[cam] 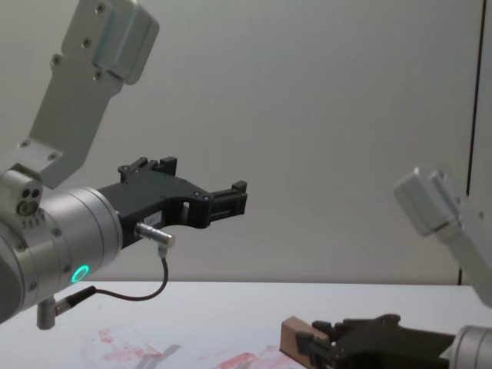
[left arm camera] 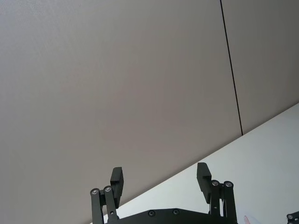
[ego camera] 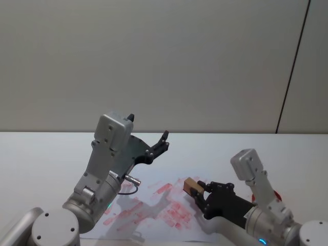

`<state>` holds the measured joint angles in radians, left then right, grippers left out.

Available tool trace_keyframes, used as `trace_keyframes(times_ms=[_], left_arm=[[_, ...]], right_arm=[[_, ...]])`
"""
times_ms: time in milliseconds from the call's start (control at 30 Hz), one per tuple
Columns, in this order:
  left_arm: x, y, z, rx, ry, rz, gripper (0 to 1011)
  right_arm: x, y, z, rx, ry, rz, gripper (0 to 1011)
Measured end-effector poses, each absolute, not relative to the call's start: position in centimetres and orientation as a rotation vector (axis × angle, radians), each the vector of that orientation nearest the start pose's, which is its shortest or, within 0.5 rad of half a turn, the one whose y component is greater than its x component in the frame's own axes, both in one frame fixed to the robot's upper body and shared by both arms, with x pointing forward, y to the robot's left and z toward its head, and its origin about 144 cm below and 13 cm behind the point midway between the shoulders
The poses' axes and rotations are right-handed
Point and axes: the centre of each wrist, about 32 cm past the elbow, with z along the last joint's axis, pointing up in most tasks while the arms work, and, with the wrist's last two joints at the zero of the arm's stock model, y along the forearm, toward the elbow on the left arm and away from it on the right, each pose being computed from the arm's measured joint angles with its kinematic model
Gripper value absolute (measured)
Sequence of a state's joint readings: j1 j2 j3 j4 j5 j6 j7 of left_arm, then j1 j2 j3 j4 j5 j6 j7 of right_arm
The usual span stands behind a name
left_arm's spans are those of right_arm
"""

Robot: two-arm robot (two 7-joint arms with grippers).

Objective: Use the one hand to pick up the stamp and affix it onto the A4 paper.

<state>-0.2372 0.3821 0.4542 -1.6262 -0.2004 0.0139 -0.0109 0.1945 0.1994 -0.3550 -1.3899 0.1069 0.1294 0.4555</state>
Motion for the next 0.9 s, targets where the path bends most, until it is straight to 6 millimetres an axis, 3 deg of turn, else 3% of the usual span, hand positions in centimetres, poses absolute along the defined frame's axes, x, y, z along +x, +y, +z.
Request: trace_keyframes(times_ms=[900], left_arm=[[49.2,19.8,120.4,0.061,-0.268,1.124,1003]], right_arm=[[49.9,-18.2,111.5,-0.287,0.079,-0.814,216]])
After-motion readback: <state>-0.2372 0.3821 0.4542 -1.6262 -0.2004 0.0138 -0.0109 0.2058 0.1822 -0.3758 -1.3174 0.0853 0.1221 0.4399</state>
